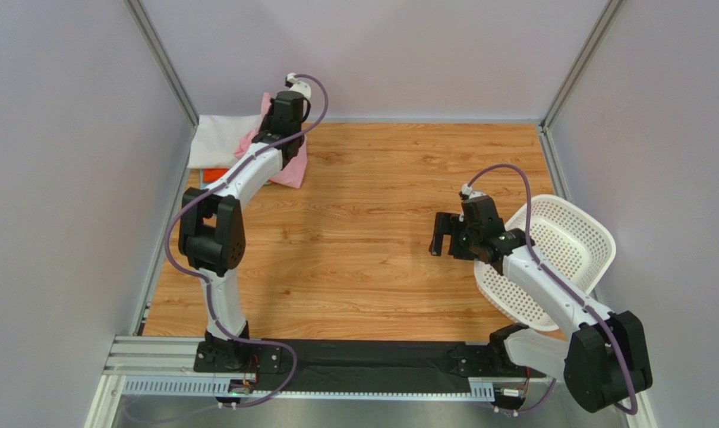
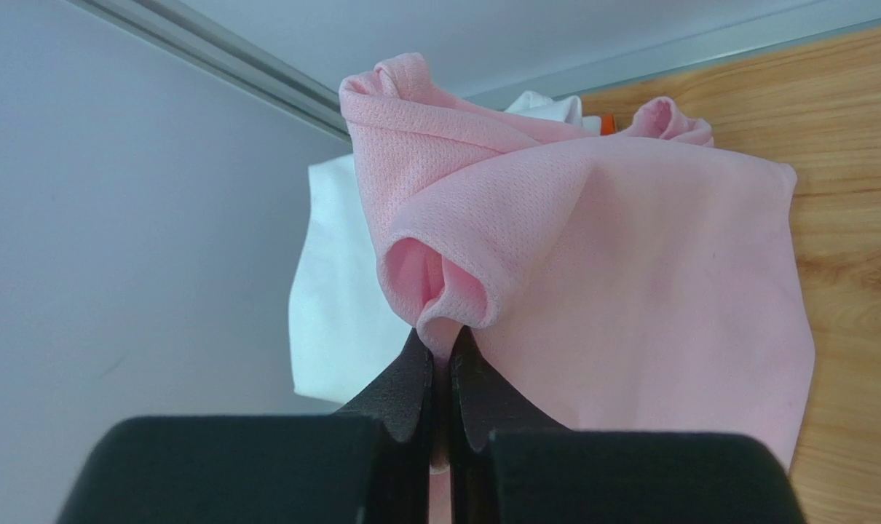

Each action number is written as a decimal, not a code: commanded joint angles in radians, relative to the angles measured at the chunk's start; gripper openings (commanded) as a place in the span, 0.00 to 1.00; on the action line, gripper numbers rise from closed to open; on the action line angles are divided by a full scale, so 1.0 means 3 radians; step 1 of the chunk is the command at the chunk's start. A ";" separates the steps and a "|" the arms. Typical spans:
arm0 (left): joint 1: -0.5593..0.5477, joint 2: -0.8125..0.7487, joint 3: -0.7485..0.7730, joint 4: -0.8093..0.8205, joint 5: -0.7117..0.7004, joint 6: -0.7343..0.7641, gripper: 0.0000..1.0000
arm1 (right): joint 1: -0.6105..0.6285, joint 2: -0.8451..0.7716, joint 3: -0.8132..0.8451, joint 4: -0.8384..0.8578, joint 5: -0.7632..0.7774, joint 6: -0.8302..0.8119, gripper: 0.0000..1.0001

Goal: Fold and stack the t-shirts
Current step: Neatly place the folded tshirt to the corner

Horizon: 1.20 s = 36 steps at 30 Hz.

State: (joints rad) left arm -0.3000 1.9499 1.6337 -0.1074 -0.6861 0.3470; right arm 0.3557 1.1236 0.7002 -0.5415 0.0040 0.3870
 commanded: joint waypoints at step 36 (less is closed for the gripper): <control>0.0294 -0.0553 0.0307 -0.0031 0.0206 0.0577 0.00 | -0.0045 0.0069 0.0044 0.0056 0.0104 -0.0053 1.00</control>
State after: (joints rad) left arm -0.2352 1.8267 1.7462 -0.1772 -0.6243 0.5220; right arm 0.3500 1.1446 0.7002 -0.5385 0.0109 0.3870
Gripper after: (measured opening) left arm 0.018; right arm 0.998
